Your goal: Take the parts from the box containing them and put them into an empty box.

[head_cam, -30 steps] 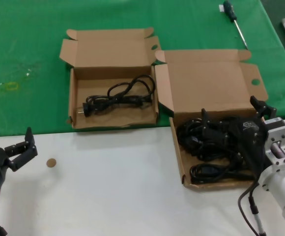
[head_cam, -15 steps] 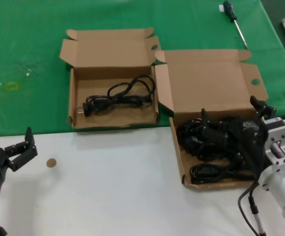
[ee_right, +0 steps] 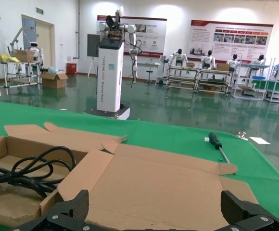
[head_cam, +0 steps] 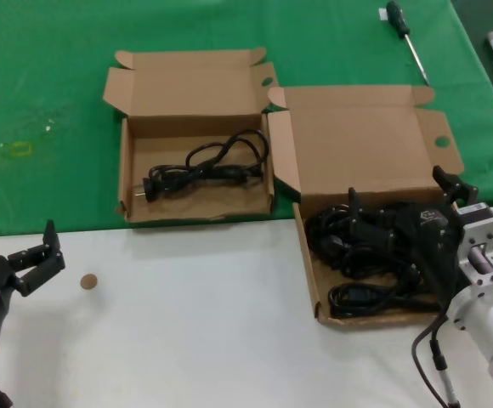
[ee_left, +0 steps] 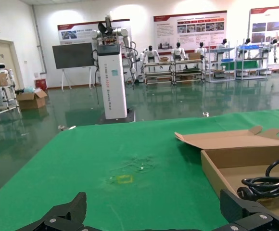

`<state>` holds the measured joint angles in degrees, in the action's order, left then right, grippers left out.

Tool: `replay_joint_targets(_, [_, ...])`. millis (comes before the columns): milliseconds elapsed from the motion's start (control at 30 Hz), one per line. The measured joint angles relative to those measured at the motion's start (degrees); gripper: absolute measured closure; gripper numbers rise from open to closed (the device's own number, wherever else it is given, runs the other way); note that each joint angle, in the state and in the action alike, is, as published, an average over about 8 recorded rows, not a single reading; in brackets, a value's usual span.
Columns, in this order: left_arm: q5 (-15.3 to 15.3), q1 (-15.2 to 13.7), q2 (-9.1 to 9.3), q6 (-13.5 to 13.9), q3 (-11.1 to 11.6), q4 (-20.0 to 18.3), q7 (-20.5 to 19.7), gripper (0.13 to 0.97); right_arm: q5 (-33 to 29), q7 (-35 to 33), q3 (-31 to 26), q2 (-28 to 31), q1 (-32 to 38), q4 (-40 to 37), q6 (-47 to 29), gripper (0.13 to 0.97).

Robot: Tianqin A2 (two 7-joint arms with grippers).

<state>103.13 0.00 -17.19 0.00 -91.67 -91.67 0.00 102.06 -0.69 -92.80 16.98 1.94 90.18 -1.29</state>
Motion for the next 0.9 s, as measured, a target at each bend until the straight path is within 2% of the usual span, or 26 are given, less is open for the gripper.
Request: replay_joint_targets(900, [0.00,0.00,0.00,0.00,0.00,0.00,0.00,0.132,0.00,0.00,0.00,0.00,0.00,0.00,0.00,0.129])
